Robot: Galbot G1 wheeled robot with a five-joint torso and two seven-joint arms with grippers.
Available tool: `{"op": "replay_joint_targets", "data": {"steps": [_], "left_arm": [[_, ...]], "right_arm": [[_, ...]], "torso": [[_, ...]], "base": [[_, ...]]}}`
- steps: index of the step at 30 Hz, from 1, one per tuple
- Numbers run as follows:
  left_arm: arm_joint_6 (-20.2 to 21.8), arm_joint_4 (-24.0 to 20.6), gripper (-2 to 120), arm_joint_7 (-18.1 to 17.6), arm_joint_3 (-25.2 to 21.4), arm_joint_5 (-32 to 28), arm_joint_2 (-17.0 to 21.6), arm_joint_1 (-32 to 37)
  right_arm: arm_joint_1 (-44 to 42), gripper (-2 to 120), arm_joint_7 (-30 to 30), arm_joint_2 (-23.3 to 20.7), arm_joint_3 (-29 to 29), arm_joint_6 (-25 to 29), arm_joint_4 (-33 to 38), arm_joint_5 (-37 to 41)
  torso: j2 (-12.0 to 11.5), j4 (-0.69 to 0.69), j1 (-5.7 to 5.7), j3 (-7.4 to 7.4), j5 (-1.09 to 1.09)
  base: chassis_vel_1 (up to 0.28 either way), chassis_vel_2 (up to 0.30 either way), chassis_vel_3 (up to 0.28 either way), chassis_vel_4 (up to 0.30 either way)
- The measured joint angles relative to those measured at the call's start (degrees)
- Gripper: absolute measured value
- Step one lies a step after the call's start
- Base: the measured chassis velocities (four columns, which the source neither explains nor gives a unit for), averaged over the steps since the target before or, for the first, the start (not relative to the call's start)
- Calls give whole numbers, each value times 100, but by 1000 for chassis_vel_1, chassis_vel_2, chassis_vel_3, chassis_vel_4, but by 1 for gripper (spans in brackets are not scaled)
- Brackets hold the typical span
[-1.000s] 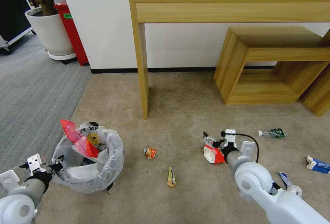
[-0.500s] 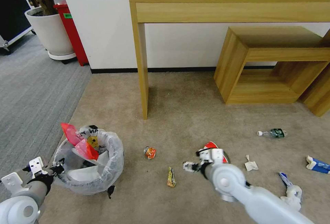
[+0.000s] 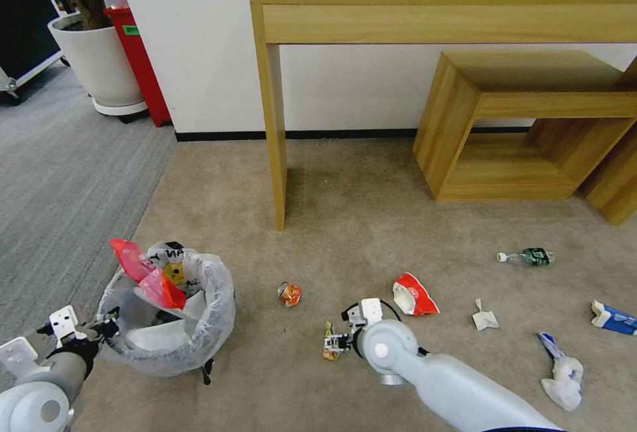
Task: Pick up the trash bin and place the garbage on the floor into it.
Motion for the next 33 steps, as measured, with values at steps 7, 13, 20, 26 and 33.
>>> {"op": "replay_joint_targets", "data": {"steps": [7,13,20,26,33], "left_arm": [[-14,-11,1,8,1,6,0,18],[-34,-50,1,19,-32,-9,26,47],[-59,-61,1,28,-38,-11,20,64],[-82,-59,1,37,-25,0,-3,68],[-102,-47,1,40,10,15,-13,54]], "right_arm": [[99,100,-176,331,-107,-3,-439,-214],[149,96,-332,669,-202,85,-807,-482],[116,88,-519,828,-223,219,-1120,-862],[80,77,-576,796,-209,275,-1164,-989],[35,56,-683,827,-221,396,-1261,-1213]], "torso": [[0,0,0,0,0],[0,0,0,0,0],[0,0,0,0,0],[0,0,0,0,0],[0,0,0,0,1]], "base": [[0,0,0,0],[0,0,0,0],[0,0,0,0],[0,0,0,0],[0,0,0,0]]}}
